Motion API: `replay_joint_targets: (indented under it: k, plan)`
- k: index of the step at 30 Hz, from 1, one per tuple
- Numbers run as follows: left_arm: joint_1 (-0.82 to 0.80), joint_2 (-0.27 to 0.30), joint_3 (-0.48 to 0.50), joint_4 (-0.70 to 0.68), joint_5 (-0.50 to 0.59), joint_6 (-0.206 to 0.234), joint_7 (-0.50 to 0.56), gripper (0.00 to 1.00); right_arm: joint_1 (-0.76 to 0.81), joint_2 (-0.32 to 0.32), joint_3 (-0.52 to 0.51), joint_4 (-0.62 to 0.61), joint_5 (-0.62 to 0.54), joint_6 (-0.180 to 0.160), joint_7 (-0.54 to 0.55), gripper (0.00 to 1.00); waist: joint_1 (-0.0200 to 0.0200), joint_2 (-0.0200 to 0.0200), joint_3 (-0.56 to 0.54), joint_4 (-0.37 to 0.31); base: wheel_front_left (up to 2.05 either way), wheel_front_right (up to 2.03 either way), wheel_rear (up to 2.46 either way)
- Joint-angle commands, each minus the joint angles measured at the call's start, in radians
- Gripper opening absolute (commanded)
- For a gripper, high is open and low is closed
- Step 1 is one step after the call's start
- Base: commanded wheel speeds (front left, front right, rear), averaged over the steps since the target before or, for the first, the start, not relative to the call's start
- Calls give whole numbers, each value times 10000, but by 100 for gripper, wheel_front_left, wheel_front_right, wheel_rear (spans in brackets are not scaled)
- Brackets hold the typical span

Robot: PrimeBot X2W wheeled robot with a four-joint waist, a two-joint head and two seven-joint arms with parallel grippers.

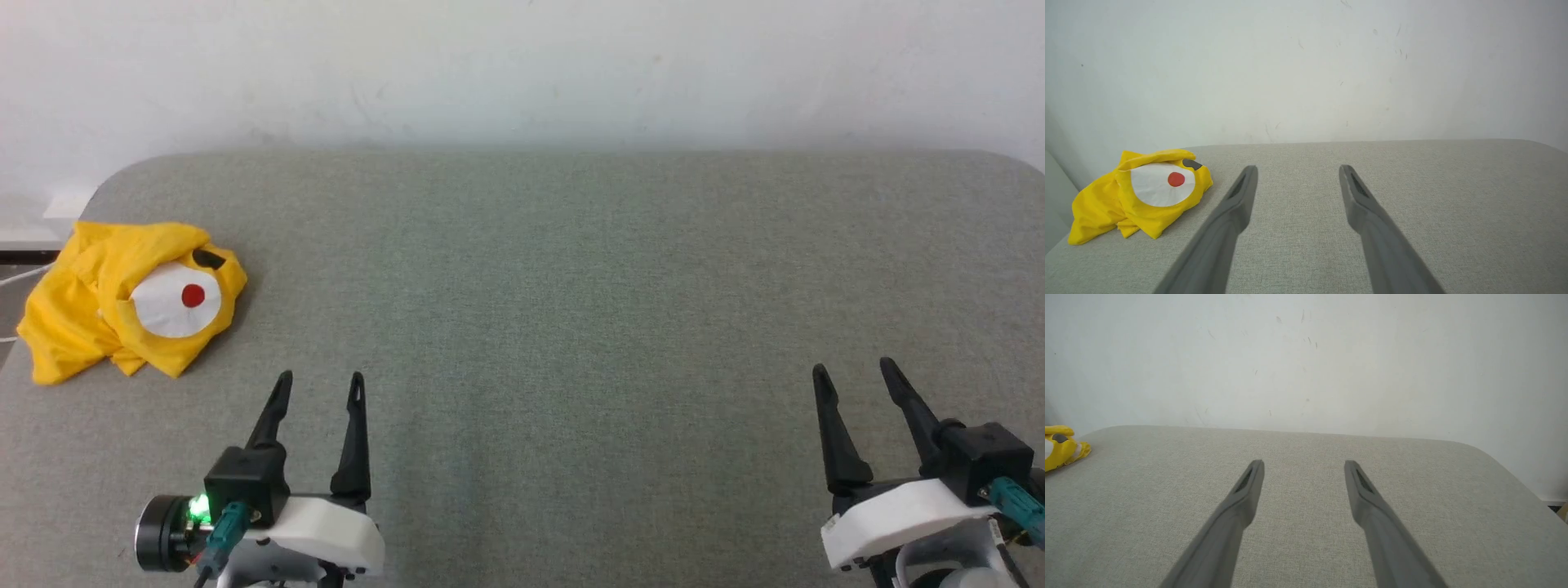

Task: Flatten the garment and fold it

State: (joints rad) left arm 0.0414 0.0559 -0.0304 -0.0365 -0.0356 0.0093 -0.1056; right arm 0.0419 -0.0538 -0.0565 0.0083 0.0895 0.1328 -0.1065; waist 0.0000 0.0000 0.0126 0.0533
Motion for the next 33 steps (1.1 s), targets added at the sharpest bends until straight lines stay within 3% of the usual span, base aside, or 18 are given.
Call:
replay_joint_targets:
  k: [1,33]
  plan:
    - [144,-25,-22,-73,-66,16,-109,100,82,16,-7,-7,89,-9,-101,100,0,0,21,126,0,0,0]
    - [204,-39,-155,-234,-312,151,-757,100,1,25,-3,136,346,-14,-748,100,0,0,223,1798,0,0,0]
